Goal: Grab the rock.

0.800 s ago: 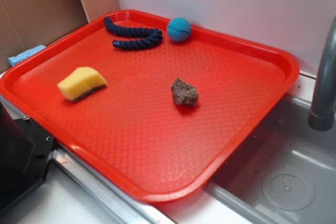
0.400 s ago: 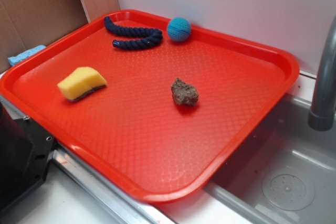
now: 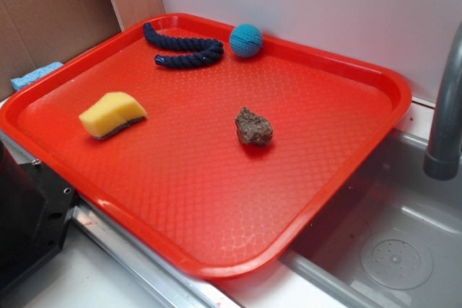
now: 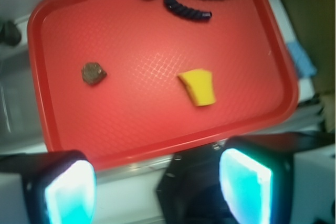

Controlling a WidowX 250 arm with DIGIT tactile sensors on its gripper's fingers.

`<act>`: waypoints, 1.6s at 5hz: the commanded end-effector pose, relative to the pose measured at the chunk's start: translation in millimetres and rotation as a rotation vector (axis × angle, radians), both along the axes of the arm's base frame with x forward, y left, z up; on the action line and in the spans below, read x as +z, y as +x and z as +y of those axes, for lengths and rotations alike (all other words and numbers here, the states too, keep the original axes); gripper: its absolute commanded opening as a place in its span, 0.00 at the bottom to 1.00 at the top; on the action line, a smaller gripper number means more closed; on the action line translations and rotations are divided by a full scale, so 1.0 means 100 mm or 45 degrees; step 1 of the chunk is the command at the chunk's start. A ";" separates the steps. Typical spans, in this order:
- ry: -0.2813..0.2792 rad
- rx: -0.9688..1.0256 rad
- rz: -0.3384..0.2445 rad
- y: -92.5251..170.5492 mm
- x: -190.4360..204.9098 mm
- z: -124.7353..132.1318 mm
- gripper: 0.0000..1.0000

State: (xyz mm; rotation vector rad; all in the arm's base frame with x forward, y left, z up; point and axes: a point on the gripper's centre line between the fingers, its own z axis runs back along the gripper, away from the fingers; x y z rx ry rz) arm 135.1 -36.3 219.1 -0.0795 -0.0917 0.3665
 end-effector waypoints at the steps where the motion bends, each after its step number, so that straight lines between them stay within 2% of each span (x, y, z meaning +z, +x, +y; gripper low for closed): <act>1: -0.071 0.495 -0.006 0.47 -0.28 -0.30 1.00; 3: -0.015 0.840 -0.027 0.84 -0.77 -0.47 1.00; 5: 0.067 0.921 -0.025 1.01 -1.23 -0.51 1.00; 6: 0.071 0.946 -0.025 1.09 -1.44 -0.50 1.00; 7: 0.115 0.965 -0.024 1.20 -1.72 -0.52 1.00; 8: 0.103 0.979 -0.027 1.26 -1.86 -0.56 1.00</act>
